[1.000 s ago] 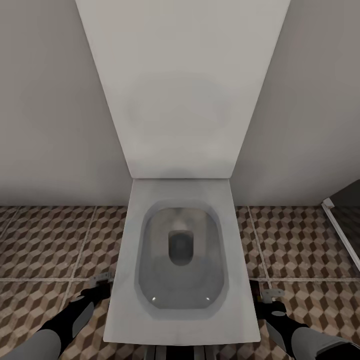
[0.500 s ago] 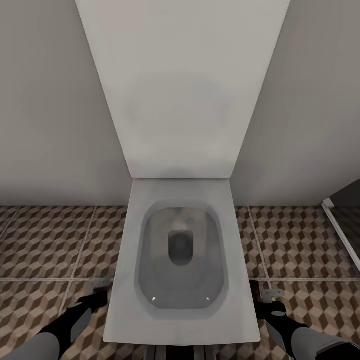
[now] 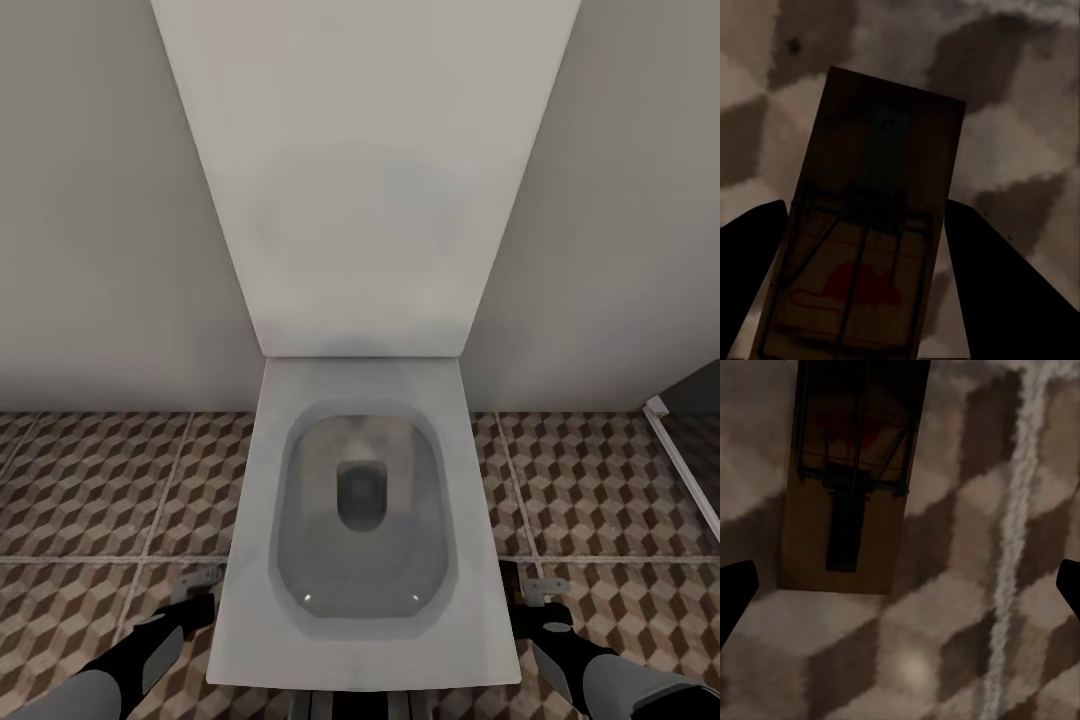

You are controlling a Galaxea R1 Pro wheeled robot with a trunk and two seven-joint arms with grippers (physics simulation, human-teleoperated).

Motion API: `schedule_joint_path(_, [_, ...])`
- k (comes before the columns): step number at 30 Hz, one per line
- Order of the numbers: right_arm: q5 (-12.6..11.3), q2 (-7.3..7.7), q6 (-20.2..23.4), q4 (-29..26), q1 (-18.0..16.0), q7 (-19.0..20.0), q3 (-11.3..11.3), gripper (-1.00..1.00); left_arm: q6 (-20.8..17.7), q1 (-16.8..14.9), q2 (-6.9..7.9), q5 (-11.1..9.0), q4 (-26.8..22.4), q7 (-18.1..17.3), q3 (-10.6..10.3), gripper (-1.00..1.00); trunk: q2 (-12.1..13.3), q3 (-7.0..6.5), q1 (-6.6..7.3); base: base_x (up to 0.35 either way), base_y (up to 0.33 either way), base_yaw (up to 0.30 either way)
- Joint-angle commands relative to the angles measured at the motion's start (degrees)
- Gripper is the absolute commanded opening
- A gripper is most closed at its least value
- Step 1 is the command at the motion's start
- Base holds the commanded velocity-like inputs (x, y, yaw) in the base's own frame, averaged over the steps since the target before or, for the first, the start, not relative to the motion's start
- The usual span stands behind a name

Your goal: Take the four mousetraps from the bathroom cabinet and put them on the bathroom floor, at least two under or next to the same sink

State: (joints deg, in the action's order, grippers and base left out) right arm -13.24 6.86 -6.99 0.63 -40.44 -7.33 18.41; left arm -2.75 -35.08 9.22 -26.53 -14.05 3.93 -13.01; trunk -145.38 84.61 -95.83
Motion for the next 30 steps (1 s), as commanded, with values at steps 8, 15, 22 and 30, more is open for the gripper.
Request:
schedule_joint_path(8, [-0.56,-0.01,-0.21,0.07,-0.03,-0.06,0.49,1.0,-0.32,0.01,-0.05,-0.37,0.35,0.38,-0.56,-1.0,-0.01,0.03,0.01,0.0,0.0,0.0])
schedule_joint_path(15, [-0.56,-0.01,-0.21,0.07,-0.04,-0.05,0.49,1.0,-0.31,0.01,-0.36,-0.39,0.53,0.38,-0.61,-1.0,-0.01,0.03,0.01,0.0,0.0,0.0])
schedule_joint_path(22, [-0.56,0.05,-0.21,0.07,-0.01,-0.05,0.49,1.0,0.01,0.01,-0.65,-0.35,1.08,0.38,-0.61,-1.0,-0.01,0.03,0.01,0.0,0.0,0.0])
schedule_joint_path(30, [-0.56,0.05,-0.21,0.07,-0.02,-0.05,0.49,1.0,0.24,0.01,-1.49,0.45,1.72,0.38,-0.69,-1.0,-0.01,0.03,0.01,0.0,0.0,0.0])
